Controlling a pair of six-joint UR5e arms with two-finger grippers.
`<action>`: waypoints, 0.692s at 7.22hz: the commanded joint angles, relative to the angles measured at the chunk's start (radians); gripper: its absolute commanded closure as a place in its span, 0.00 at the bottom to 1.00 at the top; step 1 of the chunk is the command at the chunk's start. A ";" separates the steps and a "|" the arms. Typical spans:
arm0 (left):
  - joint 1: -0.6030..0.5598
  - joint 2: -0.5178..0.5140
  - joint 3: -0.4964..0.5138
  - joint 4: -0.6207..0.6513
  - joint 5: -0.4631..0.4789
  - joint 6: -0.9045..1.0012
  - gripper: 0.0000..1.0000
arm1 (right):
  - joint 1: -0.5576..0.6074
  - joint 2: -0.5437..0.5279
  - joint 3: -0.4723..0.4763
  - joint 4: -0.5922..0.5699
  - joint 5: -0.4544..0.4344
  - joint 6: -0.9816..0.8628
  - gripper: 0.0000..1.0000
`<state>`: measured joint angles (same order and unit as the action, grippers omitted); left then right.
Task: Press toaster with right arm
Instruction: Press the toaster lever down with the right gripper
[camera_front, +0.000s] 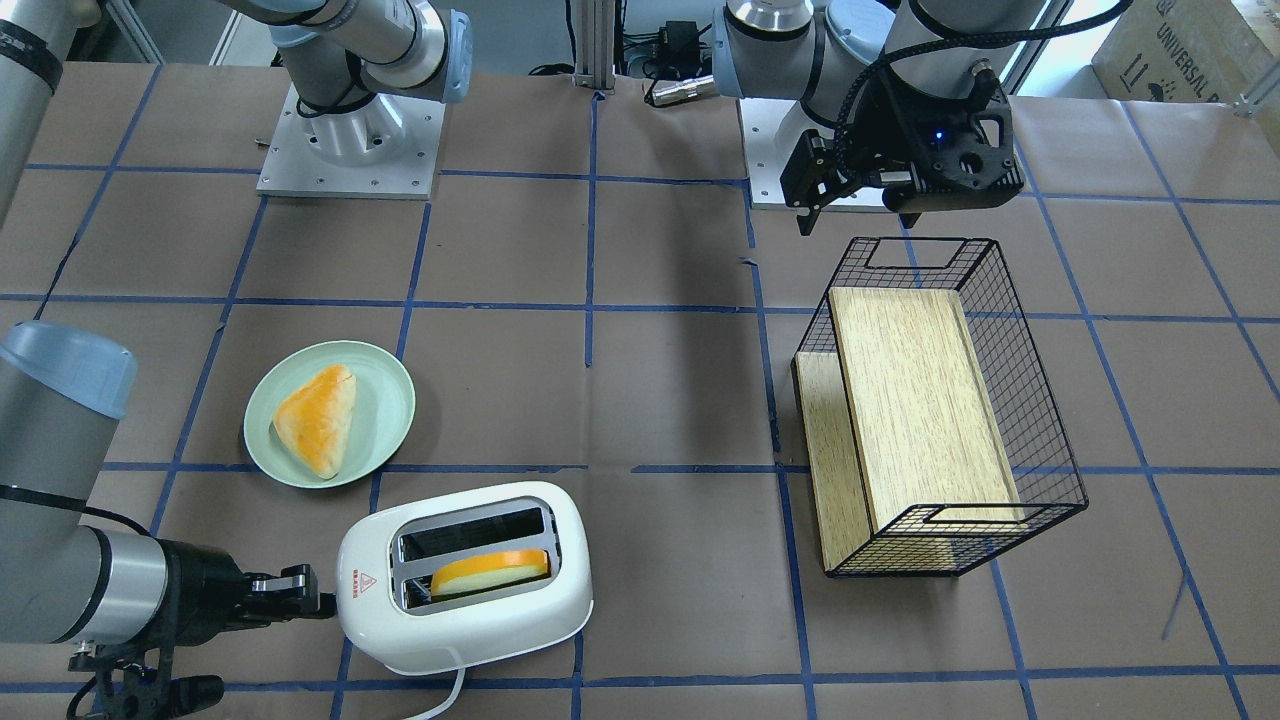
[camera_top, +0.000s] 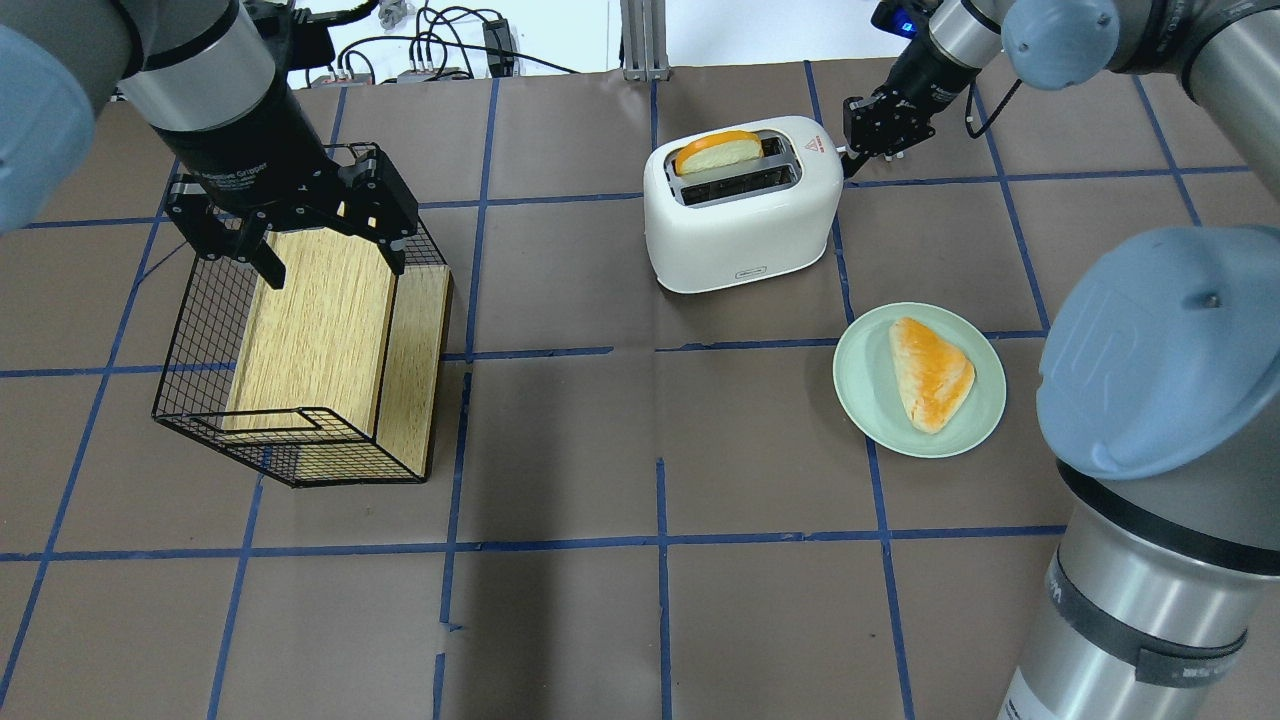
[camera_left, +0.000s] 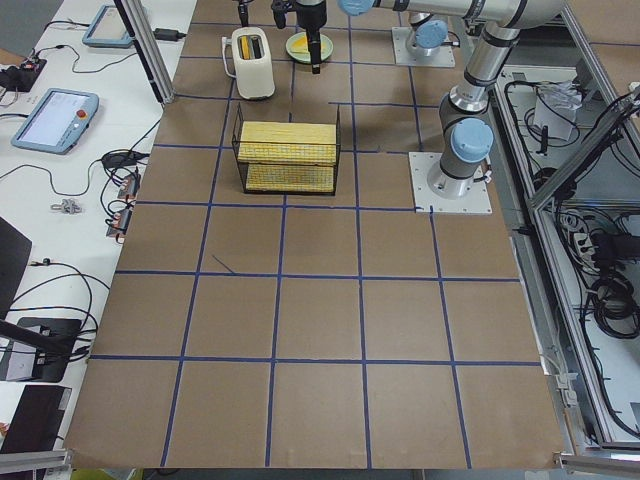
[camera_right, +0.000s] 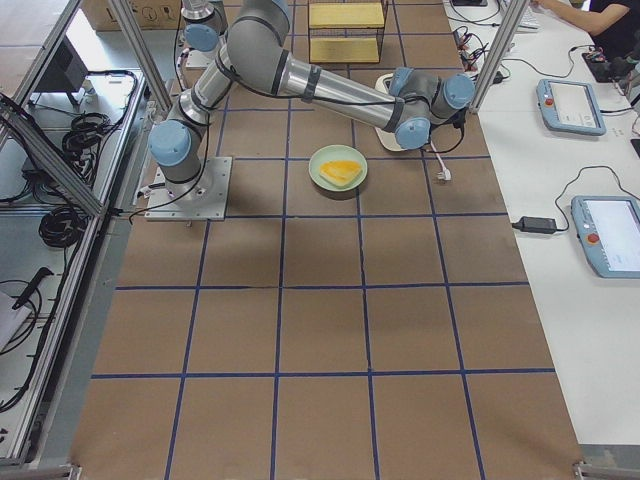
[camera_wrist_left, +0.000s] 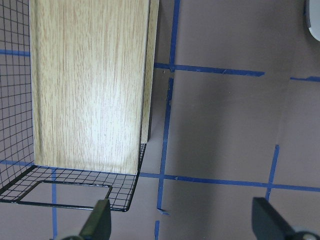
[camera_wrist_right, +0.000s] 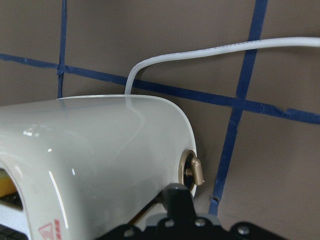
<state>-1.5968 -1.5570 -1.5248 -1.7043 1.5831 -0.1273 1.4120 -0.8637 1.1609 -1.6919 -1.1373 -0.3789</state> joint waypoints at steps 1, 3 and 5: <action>0.000 0.000 0.000 0.000 0.000 0.000 0.00 | -0.001 0.005 -0.001 0.000 0.001 0.000 0.94; 0.000 0.000 0.000 0.000 0.000 0.000 0.00 | -0.001 0.006 -0.001 -0.002 0.001 -0.002 0.94; 0.000 0.000 0.000 0.000 0.000 0.000 0.00 | -0.001 0.017 -0.001 -0.006 0.001 -0.002 0.94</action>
<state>-1.5969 -1.5570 -1.5248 -1.7043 1.5831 -0.1273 1.4113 -0.8532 1.1597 -1.6945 -1.1368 -0.3802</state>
